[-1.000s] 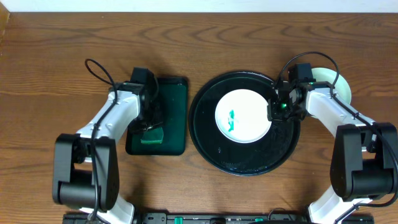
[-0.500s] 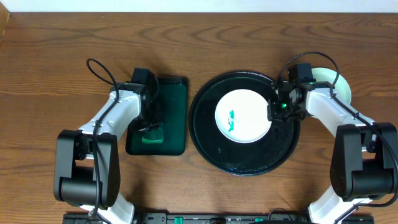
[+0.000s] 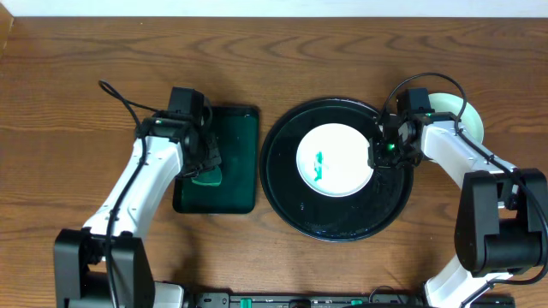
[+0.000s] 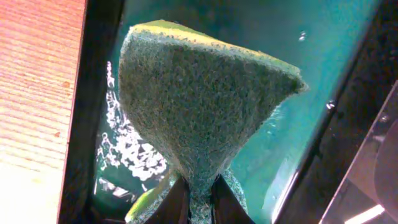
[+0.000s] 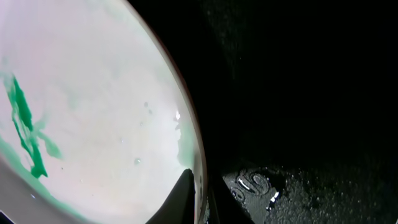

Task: Clean dirty plates on tray and stack at the side
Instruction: 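Grasp the green sponge in the basin with the left gripper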

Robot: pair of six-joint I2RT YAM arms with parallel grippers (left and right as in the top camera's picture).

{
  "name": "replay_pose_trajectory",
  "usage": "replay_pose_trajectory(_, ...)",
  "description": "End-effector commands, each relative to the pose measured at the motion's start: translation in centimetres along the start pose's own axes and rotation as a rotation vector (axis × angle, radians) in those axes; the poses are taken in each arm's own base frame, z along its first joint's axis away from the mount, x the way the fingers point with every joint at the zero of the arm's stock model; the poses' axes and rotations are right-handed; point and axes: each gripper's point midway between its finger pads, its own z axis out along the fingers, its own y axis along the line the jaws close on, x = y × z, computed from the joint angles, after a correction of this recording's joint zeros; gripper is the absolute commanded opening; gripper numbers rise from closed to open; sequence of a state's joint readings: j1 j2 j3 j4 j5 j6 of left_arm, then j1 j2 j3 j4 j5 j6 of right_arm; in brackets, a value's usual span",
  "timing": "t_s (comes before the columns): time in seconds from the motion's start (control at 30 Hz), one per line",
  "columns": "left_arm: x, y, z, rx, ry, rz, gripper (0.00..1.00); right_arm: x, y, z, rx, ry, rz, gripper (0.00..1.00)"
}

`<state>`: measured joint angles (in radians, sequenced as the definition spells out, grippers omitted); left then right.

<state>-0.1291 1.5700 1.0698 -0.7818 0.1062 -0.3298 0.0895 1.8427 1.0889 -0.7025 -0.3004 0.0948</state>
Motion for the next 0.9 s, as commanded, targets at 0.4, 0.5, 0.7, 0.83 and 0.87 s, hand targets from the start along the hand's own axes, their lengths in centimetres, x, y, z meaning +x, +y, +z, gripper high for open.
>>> replay_pose_trajectory(0.4,0.0,-2.0,-0.4,0.062,-0.024,0.149,0.07,1.6,1.1,1.2,0.061,0.034,-0.106,0.15)
replay_pose_trajectory(0.5,0.1,-2.3,-0.4,0.063,-0.022,0.158,0.07,1.7,1.4,1.3,0.060,0.035,-0.115,0.16)
replay_pose_trajectory(0.7,0.2,-2.4,-0.4,0.064,-0.022,0.161,0.07,1.6,1.4,1.3,0.060,0.033,-0.117,0.18)
replay_pose_trajectory(0.83,0.2,-2.4,-0.4,0.065,-0.022,0.161,0.07,1.6,1.4,1.3,0.060,0.032,-0.117,0.19)
replay_pose_trajectory(0.87,0.2,-2.4,-0.4,0.064,-0.022,0.161,0.07,1.6,1.4,1.3,0.060,0.032,-0.117,0.20)
